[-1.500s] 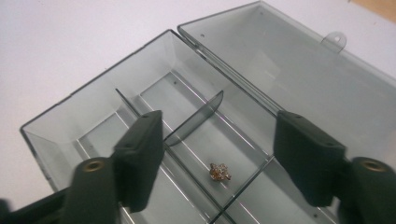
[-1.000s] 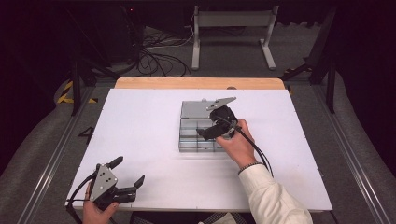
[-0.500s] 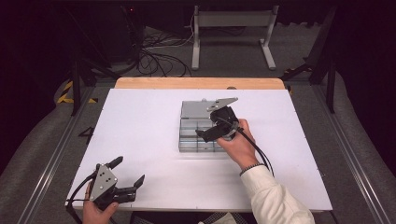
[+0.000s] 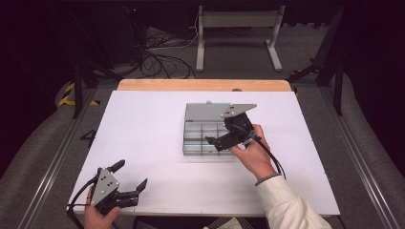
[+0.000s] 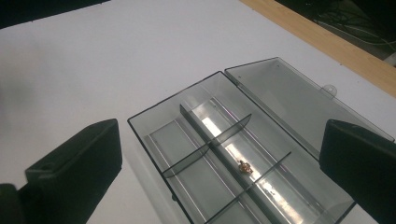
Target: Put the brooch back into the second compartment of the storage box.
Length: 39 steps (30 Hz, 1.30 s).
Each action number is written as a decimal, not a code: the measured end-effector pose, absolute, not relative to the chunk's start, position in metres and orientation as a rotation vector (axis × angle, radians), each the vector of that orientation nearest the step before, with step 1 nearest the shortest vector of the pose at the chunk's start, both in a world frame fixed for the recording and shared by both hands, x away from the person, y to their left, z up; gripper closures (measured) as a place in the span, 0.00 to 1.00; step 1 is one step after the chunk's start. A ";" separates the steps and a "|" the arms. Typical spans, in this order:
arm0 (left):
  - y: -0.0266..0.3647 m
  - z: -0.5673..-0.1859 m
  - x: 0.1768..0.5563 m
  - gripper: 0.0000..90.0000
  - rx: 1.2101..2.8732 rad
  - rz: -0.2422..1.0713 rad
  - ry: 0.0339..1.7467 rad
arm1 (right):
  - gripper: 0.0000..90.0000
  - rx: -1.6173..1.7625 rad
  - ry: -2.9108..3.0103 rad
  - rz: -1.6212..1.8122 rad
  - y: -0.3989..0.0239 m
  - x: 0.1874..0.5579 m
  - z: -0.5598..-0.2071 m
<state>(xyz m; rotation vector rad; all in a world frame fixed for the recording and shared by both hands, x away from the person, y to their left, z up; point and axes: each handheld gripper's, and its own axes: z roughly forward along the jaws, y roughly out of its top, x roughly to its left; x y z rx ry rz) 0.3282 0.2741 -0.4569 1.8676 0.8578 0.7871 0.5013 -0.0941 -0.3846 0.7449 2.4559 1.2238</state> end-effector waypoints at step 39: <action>0.275 -0.457 0.327 0.08 1.856 0.775 0.862 | 0.00 0.785 2.332 1.304 -0.183 0.434 -0.404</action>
